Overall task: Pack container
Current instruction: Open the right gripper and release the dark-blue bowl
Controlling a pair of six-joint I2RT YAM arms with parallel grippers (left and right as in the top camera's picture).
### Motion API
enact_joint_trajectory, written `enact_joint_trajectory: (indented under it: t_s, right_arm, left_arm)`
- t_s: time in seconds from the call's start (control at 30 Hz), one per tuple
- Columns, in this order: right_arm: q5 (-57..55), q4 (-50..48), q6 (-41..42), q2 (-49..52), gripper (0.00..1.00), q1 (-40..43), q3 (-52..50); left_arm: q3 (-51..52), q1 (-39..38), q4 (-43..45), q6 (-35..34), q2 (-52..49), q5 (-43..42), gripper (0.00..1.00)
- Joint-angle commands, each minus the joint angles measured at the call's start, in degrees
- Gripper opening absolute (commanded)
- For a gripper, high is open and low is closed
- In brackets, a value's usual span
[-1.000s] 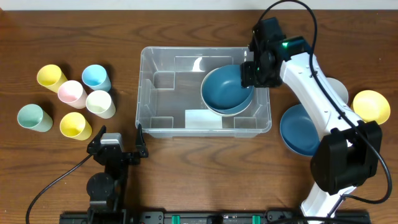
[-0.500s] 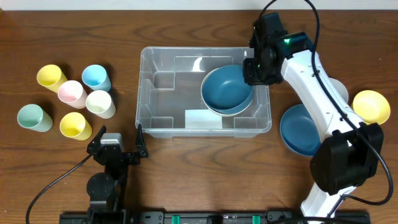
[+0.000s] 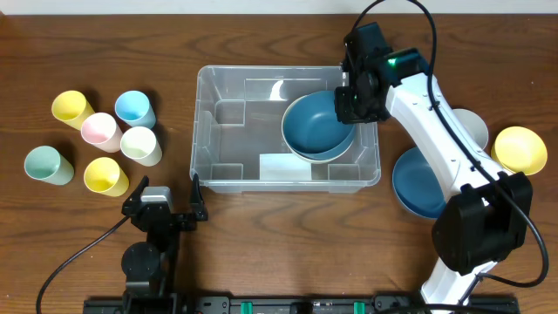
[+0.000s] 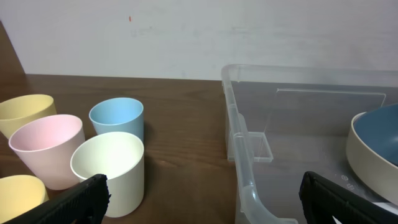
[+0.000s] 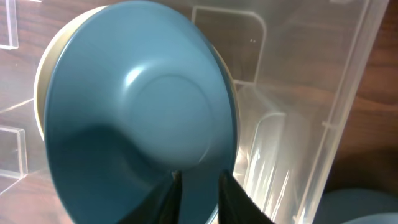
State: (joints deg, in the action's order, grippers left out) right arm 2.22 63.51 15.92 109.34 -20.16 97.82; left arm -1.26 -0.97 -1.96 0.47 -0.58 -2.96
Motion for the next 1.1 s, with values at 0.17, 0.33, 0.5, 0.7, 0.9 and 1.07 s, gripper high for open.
enact_joint_trajectory:
  t_s: [0.17,0.33,0.5,0.7,0.9,1.07]
  right_arm:
    - [-2.5,-0.7,-0.1,-0.5,0.27,-0.1,-0.4]
    - [-4.9,0.0,0.8,-0.5,0.25,-0.5,-0.5]
    - [-5.0,0.0,0.8,-0.5,0.19,-0.5,-1.3]
    - [-5.0,-0.9,0.8,-0.5,0.17,-0.5,-3.0]
    - [-5.0,-1.3,0.8,-0.5,0.10,-0.5,-3.5]
    - [-5.0,-2.0,0.8,-0.5,0.06,-0.5,-3.5]
  left_arm:
    - [1.0,-0.2,-2.0,0.8,0.3,0.6,0.98]
    - [1.0,-0.2,-2.0,0.8,0.3,0.6,0.98]
    - [1.0,-0.2,-2.0,0.8,0.3,0.6,0.98]
    - [1.0,-0.2,-2.0,0.8,0.3,0.6,0.98]
    - [1.0,-0.2,-2.0,0.8,0.3,0.6,0.98]
    - [1.0,-0.2,-2.0,0.8,0.3,0.6,0.98]
